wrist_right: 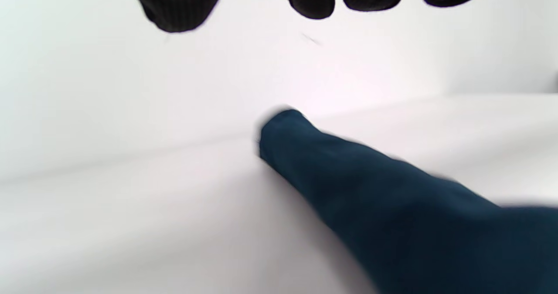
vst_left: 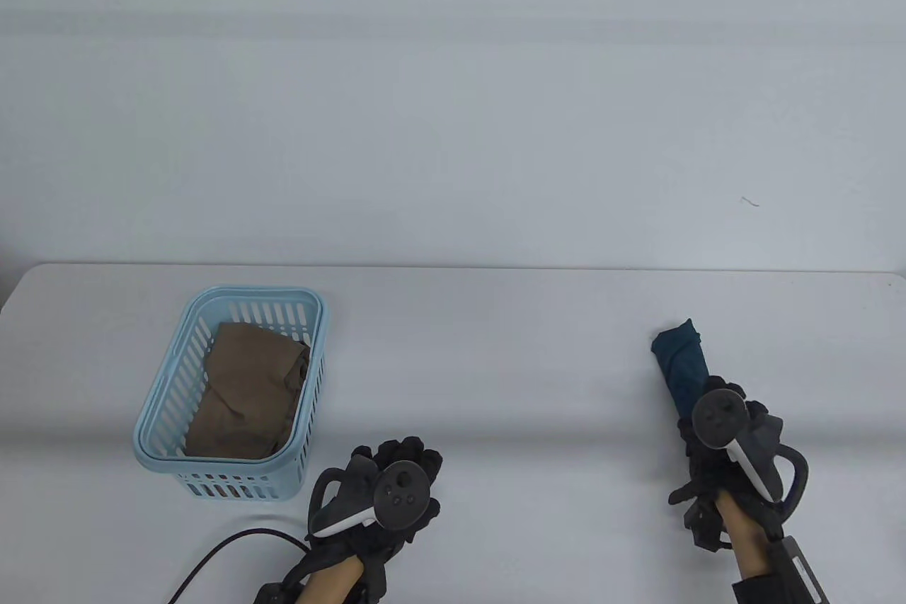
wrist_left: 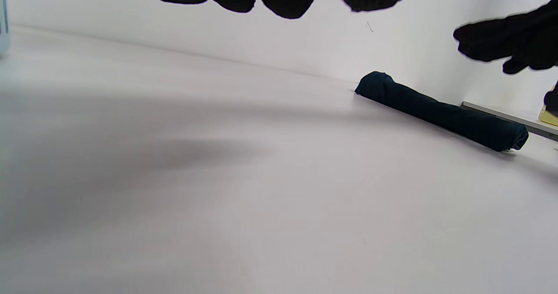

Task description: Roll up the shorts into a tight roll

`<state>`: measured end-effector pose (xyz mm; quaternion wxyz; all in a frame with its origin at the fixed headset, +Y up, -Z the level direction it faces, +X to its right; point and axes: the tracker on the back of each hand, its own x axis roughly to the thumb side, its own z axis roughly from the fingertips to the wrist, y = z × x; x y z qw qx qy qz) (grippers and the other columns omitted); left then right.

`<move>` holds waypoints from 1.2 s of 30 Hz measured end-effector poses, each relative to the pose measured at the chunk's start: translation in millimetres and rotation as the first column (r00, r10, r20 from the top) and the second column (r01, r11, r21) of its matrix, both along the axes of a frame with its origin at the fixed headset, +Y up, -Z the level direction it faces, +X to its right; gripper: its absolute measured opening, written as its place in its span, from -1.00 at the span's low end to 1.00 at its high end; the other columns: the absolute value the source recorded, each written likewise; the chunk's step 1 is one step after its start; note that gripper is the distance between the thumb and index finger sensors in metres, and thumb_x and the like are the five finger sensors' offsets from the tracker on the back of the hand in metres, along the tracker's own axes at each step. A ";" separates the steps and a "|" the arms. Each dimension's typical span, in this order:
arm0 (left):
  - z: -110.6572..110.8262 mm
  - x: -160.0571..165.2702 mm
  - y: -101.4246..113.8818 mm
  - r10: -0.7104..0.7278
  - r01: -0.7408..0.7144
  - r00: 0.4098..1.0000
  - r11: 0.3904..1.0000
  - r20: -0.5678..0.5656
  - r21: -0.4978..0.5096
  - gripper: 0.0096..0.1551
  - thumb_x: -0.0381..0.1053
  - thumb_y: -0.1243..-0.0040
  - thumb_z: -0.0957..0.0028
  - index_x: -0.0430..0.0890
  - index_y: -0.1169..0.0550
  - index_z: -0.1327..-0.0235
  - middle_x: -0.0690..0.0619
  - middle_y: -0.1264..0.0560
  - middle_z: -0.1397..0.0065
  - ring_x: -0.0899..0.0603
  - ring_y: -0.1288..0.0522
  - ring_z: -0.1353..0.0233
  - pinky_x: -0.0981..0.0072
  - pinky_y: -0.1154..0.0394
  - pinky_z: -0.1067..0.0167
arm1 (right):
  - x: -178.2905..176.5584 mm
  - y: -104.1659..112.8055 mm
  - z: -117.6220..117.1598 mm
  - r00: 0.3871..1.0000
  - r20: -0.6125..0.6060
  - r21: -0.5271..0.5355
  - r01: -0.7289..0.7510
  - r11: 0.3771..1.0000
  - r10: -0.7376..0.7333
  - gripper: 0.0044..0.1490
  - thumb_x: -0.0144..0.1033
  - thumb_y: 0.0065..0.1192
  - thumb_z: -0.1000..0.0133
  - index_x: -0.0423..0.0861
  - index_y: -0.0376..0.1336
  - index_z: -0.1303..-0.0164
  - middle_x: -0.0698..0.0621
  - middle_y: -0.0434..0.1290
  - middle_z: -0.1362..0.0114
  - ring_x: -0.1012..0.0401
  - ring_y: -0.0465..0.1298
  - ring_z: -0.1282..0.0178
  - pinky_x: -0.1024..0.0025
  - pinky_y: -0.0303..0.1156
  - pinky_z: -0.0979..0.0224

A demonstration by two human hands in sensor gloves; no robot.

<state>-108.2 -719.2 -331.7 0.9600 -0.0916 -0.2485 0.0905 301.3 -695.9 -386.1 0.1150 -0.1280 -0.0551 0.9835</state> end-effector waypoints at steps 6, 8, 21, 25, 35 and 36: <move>1.7 4.8 -0.6 -0.015 0.015 1.000 1.000 0.017 0.003 -0.21 0.10 0.08 -0.14 -0.19 -0.17 -0.60 -0.33 -0.06 -0.70 -0.55 -0.08 -0.64 -0.58 0.08 -0.35 | -59.7 36.1 37.7 0.963 -0.270 0.114 0.055 0.992 -0.022 -0.12 -0.07 0.01 -0.13 -0.02 -0.18 -0.61 -0.12 -0.09 -0.73 -0.17 -0.07 -0.72 -0.36 -0.03 -0.54; 2.1 4.5 -0.3 -0.013 0.013 1.000 1.000 0.018 0.005 -0.21 0.10 0.08 -0.14 -0.19 -0.16 -0.61 -0.33 -0.06 -0.70 -0.55 -0.08 -0.64 -0.58 0.08 -0.35 | -74.2 38.1 49.0 0.943 -0.331 0.129 0.059 0.990 -0.013 -0.13 -0.07 0.01 -0.13 -0.03 -0.17 -0.61 -0.13 -0.08 -0.73 -0.17 -0.07 -0.71 -0.36 -0.02 -0.54; 5.4 3.3 -1.8 -0.018 0.018 1.000 1.000 0.017 0.006 -0.21 0.10 0.08 -0.14 -0.19 -0.17 -0.60 -0.33 -0.06 -0.70 -0.55 -0.09 -0.64 -0.58 0.07 -0.35 | -118.4 -14.0 82.3 0.874 -0.482 -0.067 0.040 0.997 -0.068 -0.13 -0.08 0.01 -0.13 -0.04 -0.15 -0.61 -0.14 -0.06 -0.73 -0.18 -0.04 -0.70 -0.36 0.00 -0.53; 5.0 4.4 -5.6 -0.029 0.029 0.999 1.000 0.018 -0.013 -0.21 0.10 0.08 -0.14 -0.19 -0.16 -0.60 -0.33 -0.06 -0.70 -0.55 -0.09 -0.64 -0.58 0.07 -0.35 | -119.0 -16.8 82.3 0.869 -0.490 -0.084 0.029 0.996 -0.066 -0.13 -0.08 0.01 -0.13 -0.04 -0.14 -0.61 -0.14 -0.06 -0.73 -0.19 -0.03 -0.70 -0.36 0.00 -0.53; 2.3 6.6 1.9 -0.025 0.026 0.999 0.999 0.024 -0.027 -0.21 0.10 0.07 -0.13 -0.19 -0.16 -0.60 -0.33 -0.06 -0.70 -0.54 -0.11 -0.64 -0.58 0.05 -0.36 | -111.2 -20.9 85.7 0.859 -0.506 -0.108 0.020 0.994 -0.073 -0.15 -0.09 0.02 -0.13 -0.04 -0.13 -0.61 -0.14 -0.06 -0.72 -0.19 -0.03 -0.70 -0.35 0.01 -0.53; 1.1 3.8 12.5 0.003 -0.003 1.000 1.000 0.017 -0.013 -0.20 0.10 0.06 -0.13 -0.19 -0.16 -0.61 -0.32 -0.06 -0.70 -0.54 -0.11 -0.64 -0.58 0.05 -0.36 | -110.5 -21.6 86.0 0.858 -0.508 -0.114 0.019 0.993 -0.074 -0.15 -0.09 0.02 -0.13 -0.04 -0.13 -0.61 -0.15 -0.06 -0.72 -0.19 -0.02 -0.70 -0.35 0.01 -0.53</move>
